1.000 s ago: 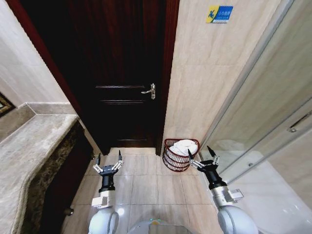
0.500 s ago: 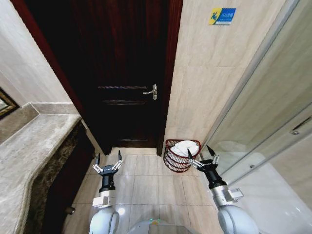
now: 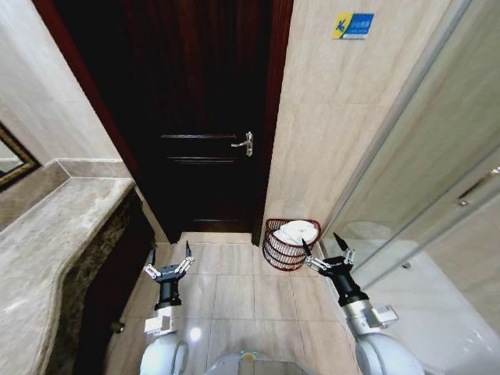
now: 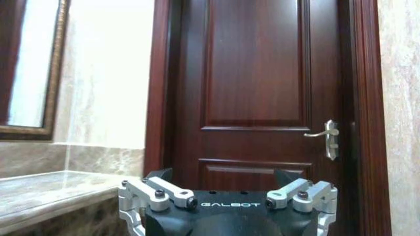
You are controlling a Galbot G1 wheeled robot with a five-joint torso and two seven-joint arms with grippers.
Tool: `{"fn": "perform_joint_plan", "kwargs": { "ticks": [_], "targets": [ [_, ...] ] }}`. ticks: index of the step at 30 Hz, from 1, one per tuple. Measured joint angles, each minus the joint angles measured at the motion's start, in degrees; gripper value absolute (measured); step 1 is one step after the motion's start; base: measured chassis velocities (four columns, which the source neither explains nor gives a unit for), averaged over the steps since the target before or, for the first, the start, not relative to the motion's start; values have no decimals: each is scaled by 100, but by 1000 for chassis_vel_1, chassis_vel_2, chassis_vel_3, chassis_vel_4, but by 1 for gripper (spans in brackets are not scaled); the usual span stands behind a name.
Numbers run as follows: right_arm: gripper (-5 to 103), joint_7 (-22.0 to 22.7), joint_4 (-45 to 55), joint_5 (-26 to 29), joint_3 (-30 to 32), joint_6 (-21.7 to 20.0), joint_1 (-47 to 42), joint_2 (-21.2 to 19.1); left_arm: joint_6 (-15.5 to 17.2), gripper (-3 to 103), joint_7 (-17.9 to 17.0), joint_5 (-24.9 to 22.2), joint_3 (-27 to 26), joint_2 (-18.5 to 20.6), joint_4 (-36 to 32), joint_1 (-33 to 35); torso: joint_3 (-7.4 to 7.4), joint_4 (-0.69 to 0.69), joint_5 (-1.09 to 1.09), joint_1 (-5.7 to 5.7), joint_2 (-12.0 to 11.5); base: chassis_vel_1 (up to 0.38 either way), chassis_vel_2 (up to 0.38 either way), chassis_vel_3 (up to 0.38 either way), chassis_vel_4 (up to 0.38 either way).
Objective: Discard the used towel into the hamper.
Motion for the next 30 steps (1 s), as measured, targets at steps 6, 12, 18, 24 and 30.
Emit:
{"fn": "perform_joint_plan", "kwargs": {
  "ticks": [6, 12, 18, 24, 30],
  "targets": [
    [100, 11, -105, 7, 7, -68, 132, -55, 65, 100, -28, 47, -18, 6, -2, 4, -5, 0, 6, -6, -6, 224, -228, -218, 216],
    [100, 3, -187, -67, -48, -71, 175, -5, 67, 100, -51, 46, -48, 21, 31, -27, -6, 1, 5, -5, -12, 196, -160, -169, 184],
    [100, -8, -189, -141, -104, -34, 118, 74, -73, 100, -79, 252, -22, 19, 162, -98, -8, 0, -2, -4, -18, 165, -112, -101, 176],
    [100, -17, -162, -184, -112, -22, 80, 102, -166, 100, -109, 317, 4, 16, 163, -106, -11, 0, 1, -9, -18, 123, -101, -111, 119],
    [100, -27, -159, -204, -122, 29, 17, 111, -158, 100, -100, 317, 10, 19, 112, -104, -11, 0, 1, -8, -22, 59, -62, -56, 67]
  ]
}}
